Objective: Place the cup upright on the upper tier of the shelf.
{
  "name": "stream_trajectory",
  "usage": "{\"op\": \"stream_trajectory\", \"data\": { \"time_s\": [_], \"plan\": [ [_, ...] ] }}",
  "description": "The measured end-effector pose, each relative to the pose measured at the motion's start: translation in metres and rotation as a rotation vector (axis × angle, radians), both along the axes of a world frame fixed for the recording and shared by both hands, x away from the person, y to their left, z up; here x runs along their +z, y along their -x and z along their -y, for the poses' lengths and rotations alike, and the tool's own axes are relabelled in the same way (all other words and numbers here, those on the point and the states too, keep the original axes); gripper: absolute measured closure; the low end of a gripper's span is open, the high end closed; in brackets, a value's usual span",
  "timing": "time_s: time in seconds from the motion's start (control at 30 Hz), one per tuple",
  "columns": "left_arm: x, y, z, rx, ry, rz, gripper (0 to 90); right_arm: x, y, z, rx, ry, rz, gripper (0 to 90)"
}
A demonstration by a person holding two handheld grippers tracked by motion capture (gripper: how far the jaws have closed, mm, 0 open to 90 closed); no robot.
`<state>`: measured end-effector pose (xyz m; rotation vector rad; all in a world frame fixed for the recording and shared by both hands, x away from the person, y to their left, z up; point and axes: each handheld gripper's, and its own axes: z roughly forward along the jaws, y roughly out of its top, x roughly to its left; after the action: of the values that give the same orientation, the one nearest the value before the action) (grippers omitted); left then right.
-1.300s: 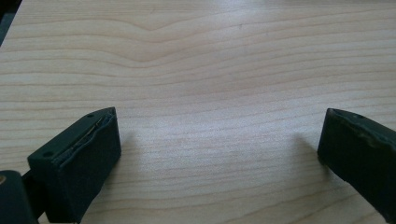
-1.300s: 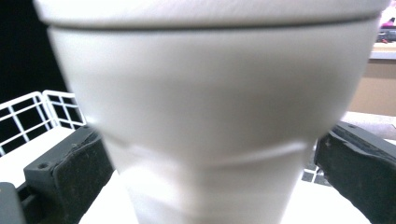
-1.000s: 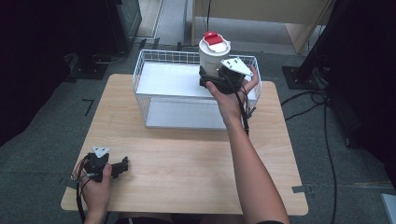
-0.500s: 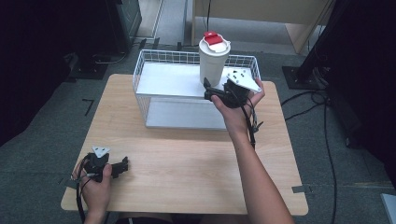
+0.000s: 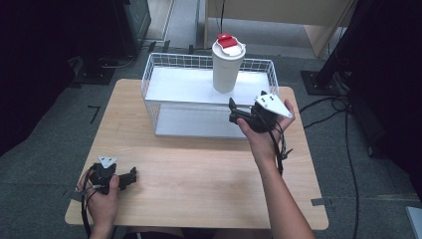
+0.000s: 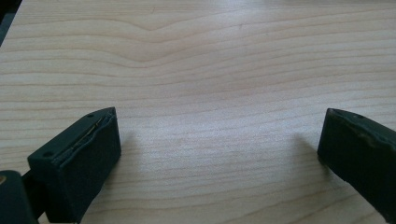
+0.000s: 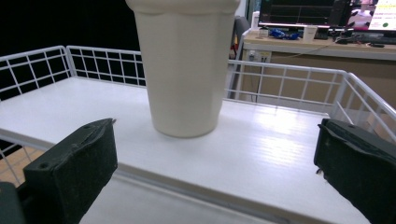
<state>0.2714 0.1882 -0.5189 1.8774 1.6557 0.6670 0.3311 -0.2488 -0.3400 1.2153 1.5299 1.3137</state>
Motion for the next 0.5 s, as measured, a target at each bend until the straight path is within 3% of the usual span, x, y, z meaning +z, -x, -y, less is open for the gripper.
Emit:
{"op": "stream_trajectory", "data": {
  "time_s": [0.5],
  "plan": [
    [0.0, 0.0, 0.0, -0.001, 0.001, -0.003, 0.0, -0.027, 0.043, 0.031, -0.038, 0.007, -0.005, 0.0]
  ]
}}
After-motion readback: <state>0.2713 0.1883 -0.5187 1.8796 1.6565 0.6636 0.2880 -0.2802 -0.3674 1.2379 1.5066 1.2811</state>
